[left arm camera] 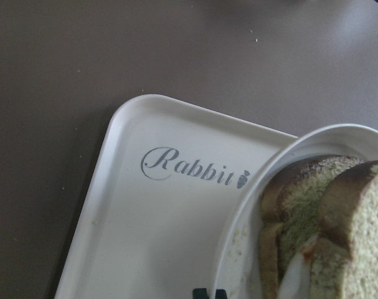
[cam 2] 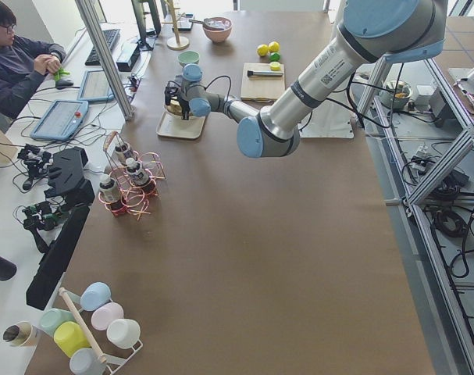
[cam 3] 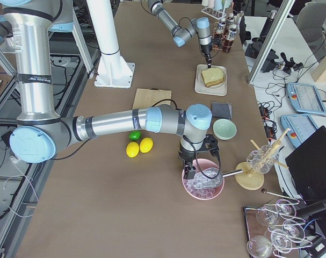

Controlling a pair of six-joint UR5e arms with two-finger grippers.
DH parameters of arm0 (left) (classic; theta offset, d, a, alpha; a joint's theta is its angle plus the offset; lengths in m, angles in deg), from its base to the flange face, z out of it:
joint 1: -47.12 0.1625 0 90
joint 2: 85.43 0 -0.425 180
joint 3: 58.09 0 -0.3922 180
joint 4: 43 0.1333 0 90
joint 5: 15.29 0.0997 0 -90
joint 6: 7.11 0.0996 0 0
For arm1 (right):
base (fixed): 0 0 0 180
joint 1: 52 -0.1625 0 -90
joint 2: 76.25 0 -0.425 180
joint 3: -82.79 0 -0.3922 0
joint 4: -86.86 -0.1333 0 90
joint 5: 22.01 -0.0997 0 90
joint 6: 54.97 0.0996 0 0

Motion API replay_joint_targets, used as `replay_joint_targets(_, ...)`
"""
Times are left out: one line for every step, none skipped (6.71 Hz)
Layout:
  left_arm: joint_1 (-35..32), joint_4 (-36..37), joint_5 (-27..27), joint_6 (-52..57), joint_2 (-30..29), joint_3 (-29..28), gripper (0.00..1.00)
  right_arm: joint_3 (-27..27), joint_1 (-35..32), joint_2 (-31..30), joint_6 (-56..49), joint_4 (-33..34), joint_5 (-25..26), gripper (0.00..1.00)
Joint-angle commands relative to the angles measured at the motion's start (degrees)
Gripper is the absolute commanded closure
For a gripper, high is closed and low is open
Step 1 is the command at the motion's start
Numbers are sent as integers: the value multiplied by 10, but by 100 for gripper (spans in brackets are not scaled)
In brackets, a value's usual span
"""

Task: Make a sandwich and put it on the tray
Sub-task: 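Carry the plate with the left gripper onto the cream tray, then open the left gripper and pull the left arm back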

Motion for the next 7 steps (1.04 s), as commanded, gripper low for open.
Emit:
replay_joint_targets(-6, 0, 1, 1, 10, 18, 4, 1, 0, -1, 0, -1, 0, 0)
replay_joint_targets(-15, 0, 0, 2, 29, 47, 4, 1, 0, -3, 0, -1, -1, 0)
replay_joint_targets(-23, 5, -15, 2, 71, 106, 4, 1, 0, -4, -2, -1, -1, 0)
replay_joint_targets(-38, 20, -78, -1, 143, 204, 3, 0, 0, -7, -2, -1, 0, 0)
replay_joint_targets(-44, 84, -92, -2, 207, 319, 3, -3, 0, -7, -1, -1, -1, 0)
replay_joint_targets(-44, 185, -95, 3, 255, 448, 3, -2, 0, -7, -1, -1, -1, 0)
replay_joint_targets(-46, 253, -95, 4, 298, 542, 3, -2, 0, -7, -1, -1, -1, 0)
